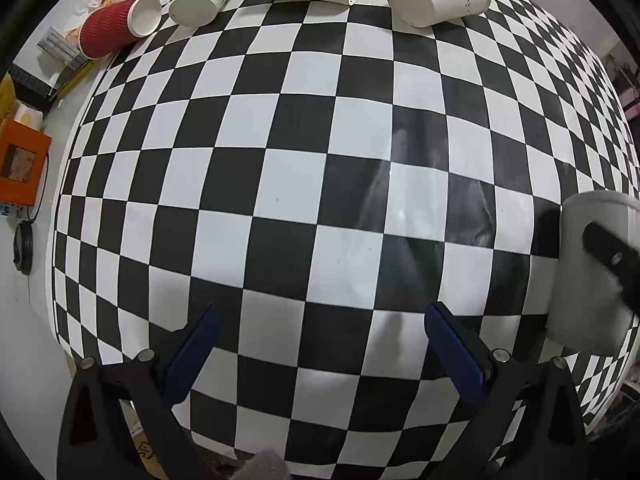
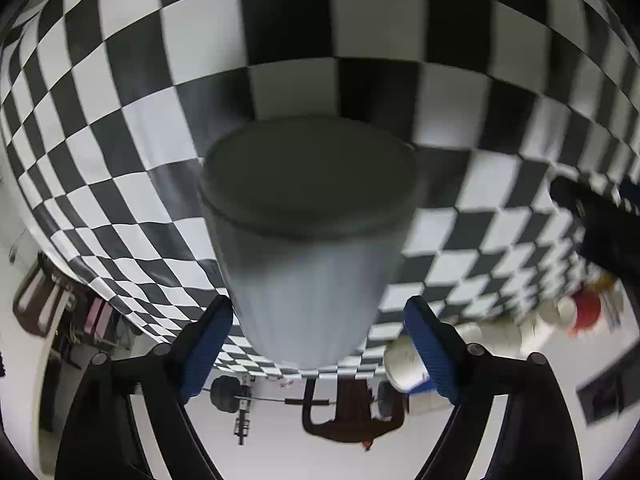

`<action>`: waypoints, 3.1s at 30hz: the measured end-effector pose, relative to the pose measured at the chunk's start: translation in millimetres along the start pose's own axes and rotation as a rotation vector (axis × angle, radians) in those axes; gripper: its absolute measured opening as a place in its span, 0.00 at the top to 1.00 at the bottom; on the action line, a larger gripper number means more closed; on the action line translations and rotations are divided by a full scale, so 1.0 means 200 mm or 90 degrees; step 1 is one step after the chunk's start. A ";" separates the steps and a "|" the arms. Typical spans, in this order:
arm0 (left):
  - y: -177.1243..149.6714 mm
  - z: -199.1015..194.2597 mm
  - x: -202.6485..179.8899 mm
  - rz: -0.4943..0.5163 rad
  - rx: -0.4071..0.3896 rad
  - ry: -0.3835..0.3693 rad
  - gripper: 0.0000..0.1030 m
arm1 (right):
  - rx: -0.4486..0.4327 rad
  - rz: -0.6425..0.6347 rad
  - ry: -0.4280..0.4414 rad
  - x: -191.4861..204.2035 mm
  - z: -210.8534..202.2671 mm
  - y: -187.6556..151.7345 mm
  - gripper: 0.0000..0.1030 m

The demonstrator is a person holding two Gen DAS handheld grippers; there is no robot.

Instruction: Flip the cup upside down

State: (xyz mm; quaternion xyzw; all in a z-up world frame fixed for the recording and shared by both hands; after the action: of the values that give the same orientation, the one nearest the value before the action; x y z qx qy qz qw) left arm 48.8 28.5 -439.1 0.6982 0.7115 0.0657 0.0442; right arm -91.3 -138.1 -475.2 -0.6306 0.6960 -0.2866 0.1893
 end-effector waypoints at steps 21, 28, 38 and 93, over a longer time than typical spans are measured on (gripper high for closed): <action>0.38 -0.05 0.33 0.008 -0.057 0.028 0.00 | -0.075 0.653 0.280 -0.26 0.05 -0.32 0.18; 0.43 -0.07 0.30 0.011 -0.069 0.025 0.00 | -0.093 0.956 0.416 -0.26 0.14 -0.53 0.18; 0.48 -0.04 0.31 0.018 -0.071 0.024 0.00 | -0.166 1.338 0.615 -0.16 0.29 -0.62 0.18; 0.65 -0.04 0.22 0.017 -0.092 0.003 0.00 | -0.136 1.993 0.173 0.03 0.24 -0.74 0.18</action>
State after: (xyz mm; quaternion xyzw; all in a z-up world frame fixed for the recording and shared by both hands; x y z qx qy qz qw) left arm 175.4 74.7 -410.4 0.7026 0.6955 0.1191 0.0918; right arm 51.4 -158.1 -417.7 -0.7064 -0.6597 -0.1819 -0.1812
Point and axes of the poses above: each gripper's, at about its wrist camera, not at the fingertips, and z roughly the way its jaws point, x to its left, y to its top, the point moved 6 cm from there along z, roughly the way its jaws point, and after that the axes turned 4 degrees about -x, right-handed, at the moved point
